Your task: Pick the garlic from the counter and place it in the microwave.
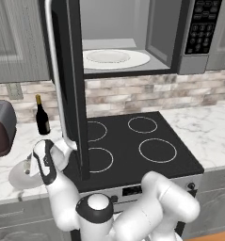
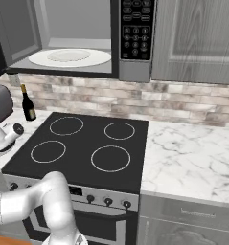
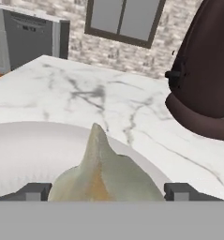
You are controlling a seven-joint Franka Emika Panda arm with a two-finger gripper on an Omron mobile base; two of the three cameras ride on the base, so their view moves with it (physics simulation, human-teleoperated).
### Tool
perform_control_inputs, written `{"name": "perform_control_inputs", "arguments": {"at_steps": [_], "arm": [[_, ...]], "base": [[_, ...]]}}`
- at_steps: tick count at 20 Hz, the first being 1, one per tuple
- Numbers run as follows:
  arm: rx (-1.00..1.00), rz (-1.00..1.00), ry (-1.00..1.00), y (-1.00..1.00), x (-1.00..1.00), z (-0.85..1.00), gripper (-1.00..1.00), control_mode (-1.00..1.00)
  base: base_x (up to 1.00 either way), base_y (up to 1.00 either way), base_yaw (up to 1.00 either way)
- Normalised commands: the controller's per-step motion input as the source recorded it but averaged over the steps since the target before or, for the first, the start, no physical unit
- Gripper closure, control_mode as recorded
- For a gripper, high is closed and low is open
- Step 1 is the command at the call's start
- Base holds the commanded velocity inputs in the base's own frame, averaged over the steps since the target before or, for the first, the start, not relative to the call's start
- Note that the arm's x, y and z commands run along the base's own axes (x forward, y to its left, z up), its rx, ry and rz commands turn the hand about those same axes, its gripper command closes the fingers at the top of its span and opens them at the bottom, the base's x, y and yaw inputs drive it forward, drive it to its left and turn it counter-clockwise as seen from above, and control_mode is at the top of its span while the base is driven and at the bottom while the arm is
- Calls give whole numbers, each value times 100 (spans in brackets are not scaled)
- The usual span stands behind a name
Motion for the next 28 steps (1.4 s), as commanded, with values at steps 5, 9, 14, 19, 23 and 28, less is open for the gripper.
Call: {"name": "perform_control_inputs", "arguments": {"at_steps": [5, 9, 14, 19, 23, 28], "arm": [[0, 0, 0, -4, -30, -24, 100, -100], [3, 0, 0, -44, -44, 25, 100, -100], [10, -2, 0, -97, -66, 75, 100, -100], [14, -20, 13, -100, -45, 99, 100, -100], [9, -29, 23, -99, -53, 100, 100, -100], [0, -29, 27, -97, -60, 100, 100, -100]], "base": [[0, 0, 0], [0, 0, 0], [0, 0, 0], [0, 0, 0], [0, 0, 0], [0, 0, 0]]}}
